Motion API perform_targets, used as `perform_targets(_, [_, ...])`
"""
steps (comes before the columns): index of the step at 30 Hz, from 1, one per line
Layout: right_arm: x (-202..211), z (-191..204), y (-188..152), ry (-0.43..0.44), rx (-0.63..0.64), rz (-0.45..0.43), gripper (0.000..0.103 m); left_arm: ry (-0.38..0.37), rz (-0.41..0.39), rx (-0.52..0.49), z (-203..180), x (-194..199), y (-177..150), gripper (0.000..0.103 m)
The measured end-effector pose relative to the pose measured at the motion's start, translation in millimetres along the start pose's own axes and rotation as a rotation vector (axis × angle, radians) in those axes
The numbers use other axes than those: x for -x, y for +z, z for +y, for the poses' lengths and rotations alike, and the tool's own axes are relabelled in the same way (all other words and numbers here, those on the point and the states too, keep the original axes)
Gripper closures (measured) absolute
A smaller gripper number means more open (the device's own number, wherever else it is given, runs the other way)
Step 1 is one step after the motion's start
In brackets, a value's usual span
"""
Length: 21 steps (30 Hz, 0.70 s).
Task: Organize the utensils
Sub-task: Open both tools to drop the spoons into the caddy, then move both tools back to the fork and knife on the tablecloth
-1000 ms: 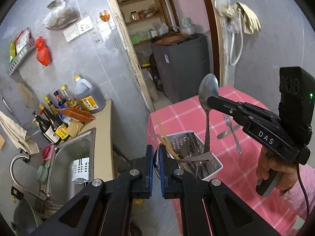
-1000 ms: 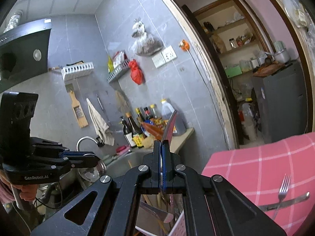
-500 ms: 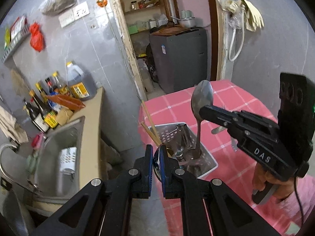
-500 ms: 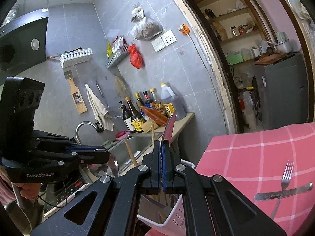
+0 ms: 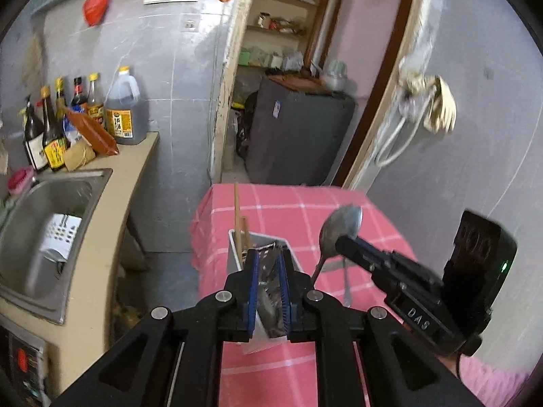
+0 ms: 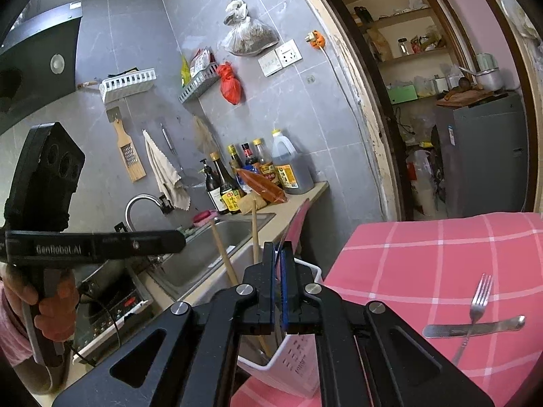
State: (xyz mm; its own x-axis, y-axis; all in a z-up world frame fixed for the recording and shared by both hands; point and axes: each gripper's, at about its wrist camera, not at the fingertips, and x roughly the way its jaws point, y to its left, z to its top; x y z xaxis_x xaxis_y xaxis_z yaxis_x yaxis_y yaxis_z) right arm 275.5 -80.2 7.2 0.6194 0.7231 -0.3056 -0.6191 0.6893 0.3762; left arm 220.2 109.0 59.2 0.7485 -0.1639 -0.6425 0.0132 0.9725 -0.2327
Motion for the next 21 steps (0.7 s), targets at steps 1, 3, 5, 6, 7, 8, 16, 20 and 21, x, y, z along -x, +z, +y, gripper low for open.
perform_targets(1, [2,1,2,-0.004,0.004,0.000,0.094,-0.004,-0.009,0.010,1,1,0,0.089])
perform_targets(3, [7,2,5,-0.009,0.008,-0.008,0.083,-0.002,-0.032,0.024,1,3,0,0.085])
perform_targets(5, [16,3,9,-0.021,0.013,-0.022,0.073,-0.006,-0.061,0.037,0,7,1,0.079])
perform_targets(6, [20,4,11,-0.032,0.018,-0.029,0.072,-0.004,-0.075,0.040,-2,9,1,0.077])
perform_targets(7, [26,5,14,-0.048,0.024,-0.040,0.072,-0.001,-0.088,0.044,-3,11,1,0.072])
perform_targets(8, [33,5,17,-0.068,0.030,-0.056,0.072,-0.002,-0.107,0.048,-6,14,1,0.066])
perform_targets(16, [101,-4,44,-0.220,0.043,-0.200,0.033,0.014,-0.251,0.042,-38,31,0,0.030])
perform_targets(20, [133,-15,53,-0.277,0.044,-0.253,0.020,0.019,-0.325,0.032,-63,33,-5,0.015])
perform_targets(21, [143,-20,54,-0.297,0.044,-0.267,0.014,0.023,-0.338,0.025,-70,33,-6,0.012])
